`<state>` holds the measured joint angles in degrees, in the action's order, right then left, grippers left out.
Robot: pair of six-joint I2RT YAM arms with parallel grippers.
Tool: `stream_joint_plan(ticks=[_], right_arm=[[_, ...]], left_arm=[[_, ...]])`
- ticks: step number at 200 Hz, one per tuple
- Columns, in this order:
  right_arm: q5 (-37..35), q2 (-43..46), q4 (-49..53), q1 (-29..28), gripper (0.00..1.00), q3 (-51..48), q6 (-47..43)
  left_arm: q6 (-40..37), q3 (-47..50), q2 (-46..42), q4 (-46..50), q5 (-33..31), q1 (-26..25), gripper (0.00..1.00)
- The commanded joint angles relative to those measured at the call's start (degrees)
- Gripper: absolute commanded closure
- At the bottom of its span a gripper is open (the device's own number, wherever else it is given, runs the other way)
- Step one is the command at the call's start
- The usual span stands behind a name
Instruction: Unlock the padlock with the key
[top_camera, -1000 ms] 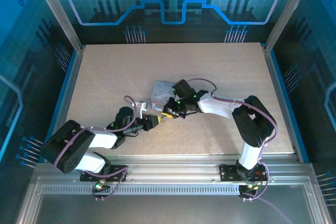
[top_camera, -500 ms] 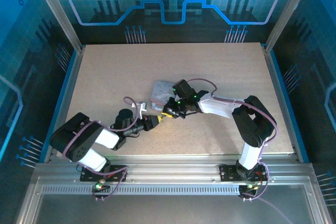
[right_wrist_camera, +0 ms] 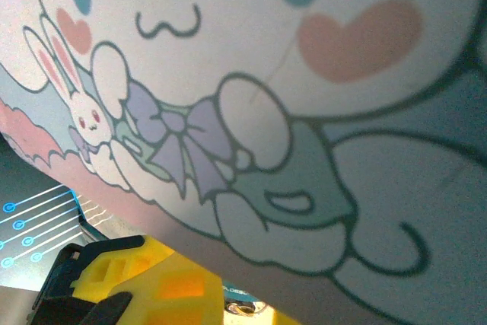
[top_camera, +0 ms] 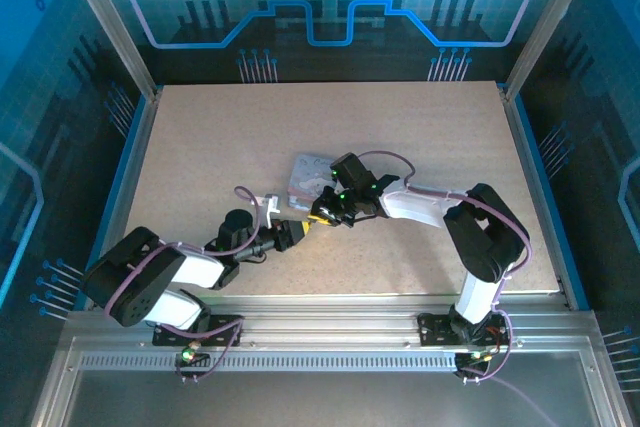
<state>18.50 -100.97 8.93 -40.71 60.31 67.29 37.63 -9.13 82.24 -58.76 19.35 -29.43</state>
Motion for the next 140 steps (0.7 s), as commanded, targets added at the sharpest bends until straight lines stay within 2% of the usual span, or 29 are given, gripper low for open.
stream_joint_plan(ticks=[1,36,66,103,140], right_arm=[[2.6,0.2,2.4,0.5,1.00,-0.6,3.1],[1.7,0.4,2.9,-0.1,1.00,-0.5,3.5],[1.8,0.0,1.6,-0.3,1.00,-1.1,4.3],[2.2,-0.4,1.3,-0.3,1.00,-1.1,4.5],[2.3,-0.5,0.9,-0.2,1.00,-0.9,4.5]], left_arm=[[1.3,1.1,1.1,-1.6,0.9,-0.3,0.67],[3.8,1.8,6.6,-10.4,1.5,-0.1,0.66],[7.2,2.2,15.0,-21.3,3.4,1.1,0.67],[5.8,2.7,14.8,-21.4,1.2,1.3,0.71],[6.8,2.4,14.9,-21.4,2.3,1.7,0.75]])
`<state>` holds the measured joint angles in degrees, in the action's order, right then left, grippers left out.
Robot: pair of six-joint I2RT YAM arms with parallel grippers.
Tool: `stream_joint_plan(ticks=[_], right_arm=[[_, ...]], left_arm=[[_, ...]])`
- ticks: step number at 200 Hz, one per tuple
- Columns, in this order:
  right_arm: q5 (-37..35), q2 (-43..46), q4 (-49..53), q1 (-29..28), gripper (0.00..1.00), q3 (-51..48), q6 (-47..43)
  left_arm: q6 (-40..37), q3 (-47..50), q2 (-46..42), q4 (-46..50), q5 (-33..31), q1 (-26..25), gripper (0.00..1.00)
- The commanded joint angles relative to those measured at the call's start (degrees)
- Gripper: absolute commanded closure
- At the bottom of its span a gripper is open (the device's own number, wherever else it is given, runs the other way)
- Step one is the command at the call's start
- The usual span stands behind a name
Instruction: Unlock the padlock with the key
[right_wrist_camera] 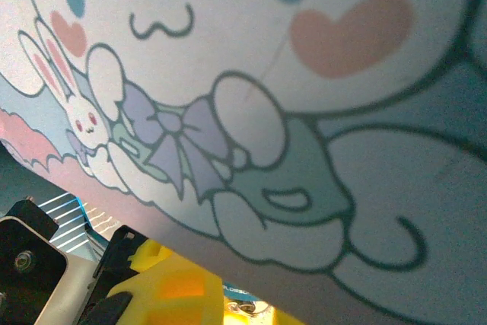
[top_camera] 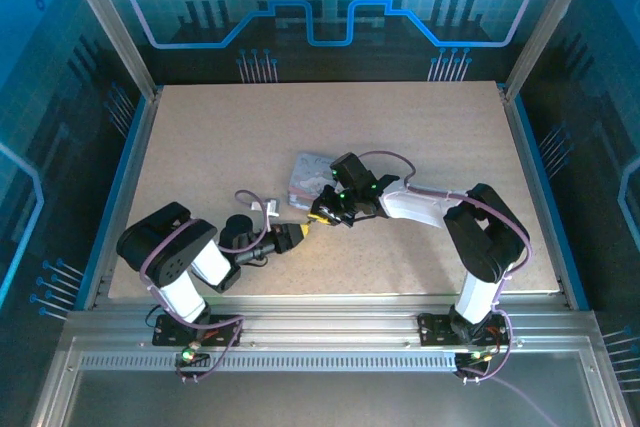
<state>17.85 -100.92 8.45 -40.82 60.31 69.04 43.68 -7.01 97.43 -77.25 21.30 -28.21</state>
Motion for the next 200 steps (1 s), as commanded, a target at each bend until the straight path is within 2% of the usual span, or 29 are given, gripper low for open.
stream_joint_plan(ticks=[1,131,200], right_arm=[[3.0,-0.5,1.4,-0.1,1.00,-0.9,2.8],[3.3,-1.0,1.0,-0.5,1.00,-1.2,2.7],[3.1,-1.0,0.9,-1.2,1.00,-1.4,3.0]], left_arm=[[0.7,0.2,-0.3,-2.9,0.4,0.4,0.75],[1.5,-1.7,0.2,-2.9,1.6,0.5,0.81],[2.3,-3.2,0.9,-2.9,1.7,0.4,0.91]])
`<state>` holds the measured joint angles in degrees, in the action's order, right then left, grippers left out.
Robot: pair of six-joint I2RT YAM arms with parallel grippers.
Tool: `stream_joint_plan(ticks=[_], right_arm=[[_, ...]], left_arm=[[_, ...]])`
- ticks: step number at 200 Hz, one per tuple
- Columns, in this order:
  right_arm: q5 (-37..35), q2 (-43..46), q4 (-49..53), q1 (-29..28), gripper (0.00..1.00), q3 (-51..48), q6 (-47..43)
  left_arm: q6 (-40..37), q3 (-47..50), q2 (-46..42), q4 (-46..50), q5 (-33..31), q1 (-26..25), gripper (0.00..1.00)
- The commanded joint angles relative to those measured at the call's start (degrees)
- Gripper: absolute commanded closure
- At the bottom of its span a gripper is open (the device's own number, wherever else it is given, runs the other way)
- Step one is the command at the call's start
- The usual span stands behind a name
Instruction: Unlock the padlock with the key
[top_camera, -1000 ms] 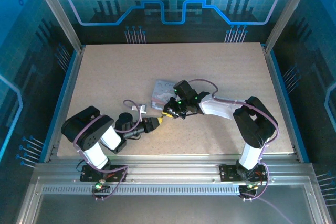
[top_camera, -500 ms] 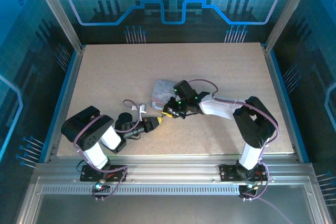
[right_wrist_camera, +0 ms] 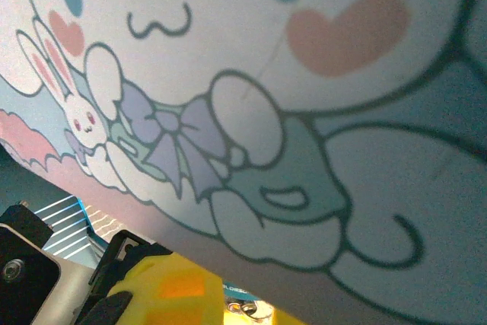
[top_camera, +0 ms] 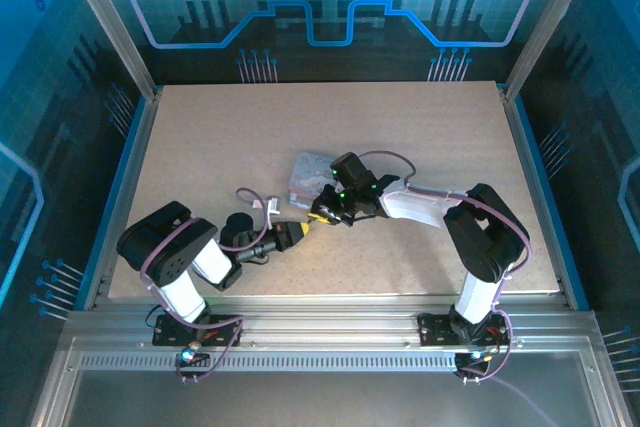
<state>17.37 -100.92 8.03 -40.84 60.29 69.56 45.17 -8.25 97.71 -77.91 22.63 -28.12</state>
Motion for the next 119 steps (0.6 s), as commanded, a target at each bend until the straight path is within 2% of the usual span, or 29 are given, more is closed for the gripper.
stream_joint_plan(ticks=[1,35,71,119], right_arm=[[3.6,-1.0,1.3,-1.2,1.00,-1.4,2.5],[3.2,-1.3,0.9,-2.2,1.00,-1.7,3.2],[1.9,-1.0,-0.7,-3.7,1.00,-2.9,5.1],[-0.3,-1.2,-2.0,-5.9,1.00,-3.5,7.2]], left_arm=[[0.8,-2.0,0.6,-2.2,0.4,0.3,0.92],[2.1,-2.7,0.9,-2.2,-0.4,0.4,1.00],[3.9,-3.9,1.4,-2.2,-1.3,0.1,1.00],[6.1,-4.3,3.5,-2.2,-7.2,-0.8,1.00]])
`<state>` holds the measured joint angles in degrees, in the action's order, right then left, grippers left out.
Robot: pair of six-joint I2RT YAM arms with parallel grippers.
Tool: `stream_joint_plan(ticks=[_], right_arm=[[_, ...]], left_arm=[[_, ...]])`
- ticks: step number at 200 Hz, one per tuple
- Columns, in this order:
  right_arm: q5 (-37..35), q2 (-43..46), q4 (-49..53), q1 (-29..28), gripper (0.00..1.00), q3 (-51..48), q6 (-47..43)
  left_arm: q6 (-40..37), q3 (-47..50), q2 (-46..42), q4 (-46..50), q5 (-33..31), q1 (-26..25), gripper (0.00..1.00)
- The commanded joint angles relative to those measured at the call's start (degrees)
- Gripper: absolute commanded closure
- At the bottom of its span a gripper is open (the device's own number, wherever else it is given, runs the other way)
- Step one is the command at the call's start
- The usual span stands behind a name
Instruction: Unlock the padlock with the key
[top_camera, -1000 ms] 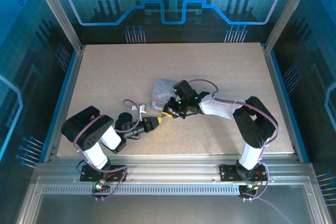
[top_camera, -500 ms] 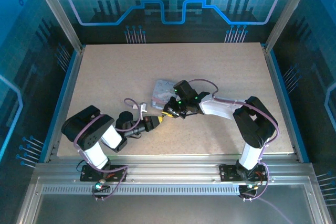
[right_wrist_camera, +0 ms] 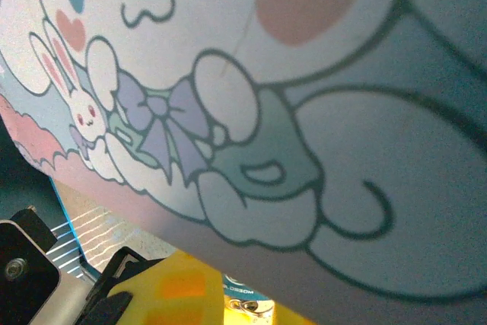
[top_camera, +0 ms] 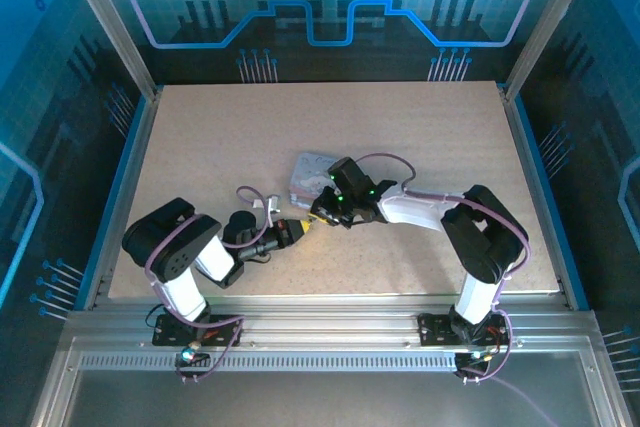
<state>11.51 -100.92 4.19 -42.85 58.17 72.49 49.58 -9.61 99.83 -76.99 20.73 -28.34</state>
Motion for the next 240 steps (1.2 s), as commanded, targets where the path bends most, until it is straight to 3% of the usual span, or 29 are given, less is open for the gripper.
stream_joint_plan(ticks=[1,71,107,140,197,240], right_arm=[[5.6,-1.3,1.9,-3.9,1.00,-1.4,4.3],[5.1,-4.0,-0.3,-7.3,1.00,-1.0,6.3],[3.4,-2.4,1.6,-5.4,1.00,-0.8,4.4],[2.0,0.2,3.3,-1.9,1.00,-2.3,2.7],[1.3,2.4,4.7,0.5,1.00,-3.2,0.9],[2.2,1.6,4.0,0.7,1.00,-3.1,0.7]], left_arm=[[1.8,-2.9,1.4,-3.2,-5.4,-0.6,1.00],[3.5,-6.7,2.3,-2.0,-8.5,-2.1,1.00],[0.2,-4.1,-0.1,0.2,-6.8,-1.1,1.00],[-1.0,-0.2,-0.1,-0.1,-4.1,1.2,0.80],[-1.4,2.8,2.5,-3.2,-1.6,2.7,0.74],[-3.3,3.3,-2.9,-3.1,1.3,2.7,0.66]])
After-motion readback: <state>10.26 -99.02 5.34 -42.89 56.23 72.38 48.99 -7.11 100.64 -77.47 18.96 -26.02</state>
